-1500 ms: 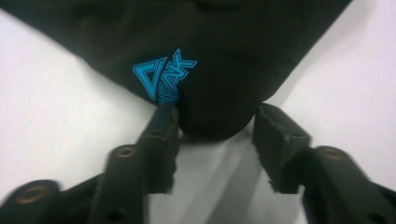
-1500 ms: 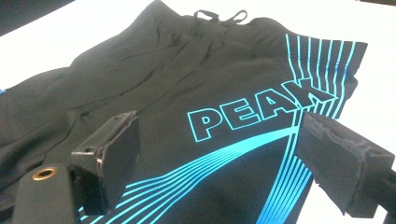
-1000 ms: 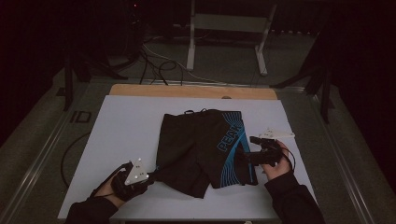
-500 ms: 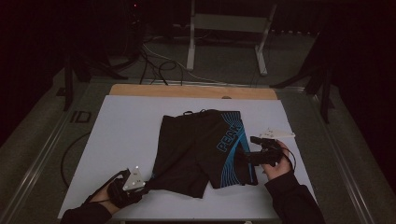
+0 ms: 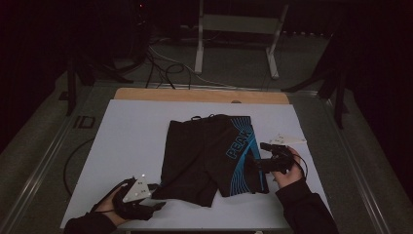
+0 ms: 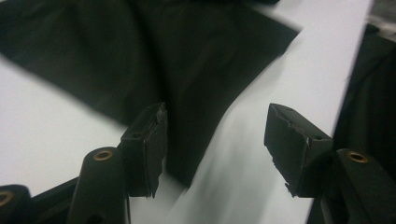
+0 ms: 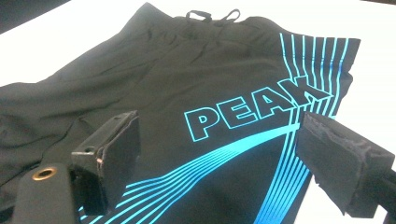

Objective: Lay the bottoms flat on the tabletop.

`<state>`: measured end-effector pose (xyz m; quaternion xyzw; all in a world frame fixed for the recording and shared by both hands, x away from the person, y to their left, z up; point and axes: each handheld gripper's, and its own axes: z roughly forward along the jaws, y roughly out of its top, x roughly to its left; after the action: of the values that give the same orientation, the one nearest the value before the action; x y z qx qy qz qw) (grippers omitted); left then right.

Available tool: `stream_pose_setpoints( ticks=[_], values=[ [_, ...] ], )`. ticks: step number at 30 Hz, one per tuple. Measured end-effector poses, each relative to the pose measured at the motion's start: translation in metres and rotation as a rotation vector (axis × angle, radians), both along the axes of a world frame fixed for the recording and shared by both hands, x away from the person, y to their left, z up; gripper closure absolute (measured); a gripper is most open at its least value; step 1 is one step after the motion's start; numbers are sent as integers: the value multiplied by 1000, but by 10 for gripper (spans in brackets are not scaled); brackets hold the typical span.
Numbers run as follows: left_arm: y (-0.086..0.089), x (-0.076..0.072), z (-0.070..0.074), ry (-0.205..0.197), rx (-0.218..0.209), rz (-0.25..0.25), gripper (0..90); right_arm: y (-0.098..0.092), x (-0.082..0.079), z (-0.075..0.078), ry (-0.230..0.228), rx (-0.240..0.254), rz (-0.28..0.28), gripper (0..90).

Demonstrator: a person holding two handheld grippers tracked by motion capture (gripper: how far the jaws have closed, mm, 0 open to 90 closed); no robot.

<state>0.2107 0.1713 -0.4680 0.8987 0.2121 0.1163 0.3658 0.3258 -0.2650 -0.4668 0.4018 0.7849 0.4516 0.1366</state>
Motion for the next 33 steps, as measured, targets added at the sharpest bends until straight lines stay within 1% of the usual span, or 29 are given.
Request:
stream_pose_setpoints(
  ticks=[3, 4, 5, 7, 8, 9, 10, 14, 16, 17, 18, 19, 20, 21, 23, 24, 26, 27, 28, 31, 33],
  values=[
    [-18, 1, 1, -17, -4, -41, 417, 1, 0, 0, -2, 0, 2, 141],
    [-18, 1, 1, -17, -4, -41, 420, 1, 0, 0, -2, 0, 2, 141],
    [-30, 3, 0, -28, -5, -56, 420, 1, 0, 0, -2, 2, 1, 141],
    [-40, 5, 0, -28, -3, -83, 424, 0, -1, 1, -3, 4, 3, 141],
    [-52, 6, -2, -32, 9, -110, 425, -1, 0, 1, -2, 7, 1, 141],
    [-52, 6, -2, -32, 9, -110, 426, -1, 0, 1, -2, 7, 1, 141],
    [-57, 7, -3, -32, 9, -129, 426, -1, 0, 0, -1, 8, -1, 141],
    [-76, 8, -11, -43, 51, -175, 457, -2, 0, 0, 1, 11, -4, 141],
    [-83, 9, -17, -33, 71, -196, 467, -2, 0, 0, 0, 11, -3, 141],
    [-86, 10, -20, -35, 90, -208, 490, -2, 0, 0, -3, 11, -1, 141],
    [-88, 11, -23, -34, 103, -213, 512, -2, -1, 1, -4, 9, 0, 141],
    [-89, 13, -26, -24, 114, -214, 558, -2, 0, 0, -1, 12, -3, 141],
    [-91, 15, -29, -16, 121, -212, 558, -2, 0, 0, -1, 12, -3, 141],
    [-92, 17, -31, -11, 129, -217, 611, -2, 0, 0, 0, 10, -3, 141],
    [-94, 20, -33, 1, 141, -228, 626, -2, 0, 1, -2, 12, -2, 141],
    [-96, 21, -35, 12, 142, -229, 626, -2, 0, 1, -2, 12, -2, 141],
    [-98, 23, -38, 33, 148, -235, 679, -3, 0, 0, 3, 12, 0, 141],
    [-99, 24, -39, 39, 139, -235, 679, -3, 0, 0, 3, 12, 0, 141],
    [-100, 25, -39, 45, 135, -236, 704, -3, 0, 0, 1, 9, -1, 141],
    [-104, 25, -38, 37, 143, -221, 832, -2, 0, -1, 3, 13, 0, 141],
    [-107, 24, -37, 25, 138, -214, 864, -2, 0, -1, 3, 9, 0, 141]
  ],
)
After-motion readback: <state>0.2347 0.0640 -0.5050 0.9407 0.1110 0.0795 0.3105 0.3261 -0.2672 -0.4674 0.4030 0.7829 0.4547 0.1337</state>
